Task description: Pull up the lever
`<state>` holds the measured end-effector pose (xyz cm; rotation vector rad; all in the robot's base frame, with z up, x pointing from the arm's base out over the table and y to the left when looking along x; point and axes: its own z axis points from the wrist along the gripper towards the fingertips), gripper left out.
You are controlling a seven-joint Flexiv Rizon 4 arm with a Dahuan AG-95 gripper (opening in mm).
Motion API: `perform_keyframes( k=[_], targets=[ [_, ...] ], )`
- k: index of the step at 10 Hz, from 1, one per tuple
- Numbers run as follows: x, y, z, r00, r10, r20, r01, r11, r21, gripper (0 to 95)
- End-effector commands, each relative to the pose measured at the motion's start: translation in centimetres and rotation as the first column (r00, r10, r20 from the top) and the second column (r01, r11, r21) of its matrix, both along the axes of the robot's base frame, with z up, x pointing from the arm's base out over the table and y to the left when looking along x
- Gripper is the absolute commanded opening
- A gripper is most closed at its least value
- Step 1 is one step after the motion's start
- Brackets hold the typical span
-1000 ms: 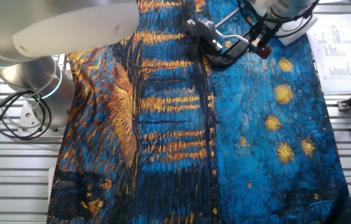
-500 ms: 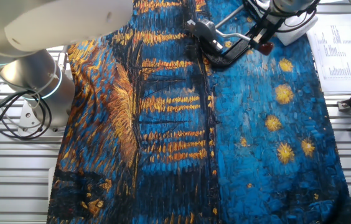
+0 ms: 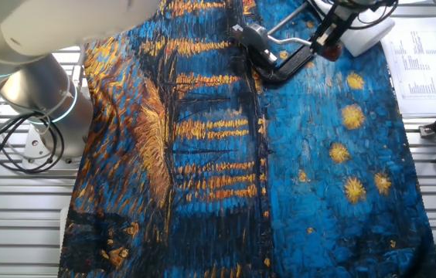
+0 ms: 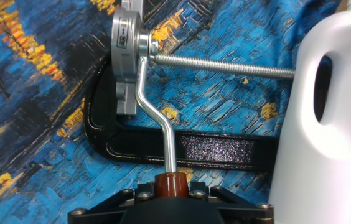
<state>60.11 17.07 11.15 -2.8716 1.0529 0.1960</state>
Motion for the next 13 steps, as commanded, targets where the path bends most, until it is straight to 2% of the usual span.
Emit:
perform_keyframes(
  k=[1,5,10,12,13],
  targets=[
    [-0.2,0.2,0.7,1.000,-0.004,-0.008,0.004,1.000,-0.002,0.0],
    [-0.6,0.5,1.8,1.000,-0.012,-0.015,0.012,1.000,-0.001,0.0],
    [-1.1,1.1,3.1,0.999,-0.031,-0.038,0.031,0.999,-0.008,0.0],
    [-1.1,1.1,3.4,0.998,-0.037,-0.047,0.037,0.999,-0.005,0.0],
    [-1.1,1.1,3.3,0.999,-0.034,-0.043,0.033,0.999,-0.009,0.0]
  ],
)
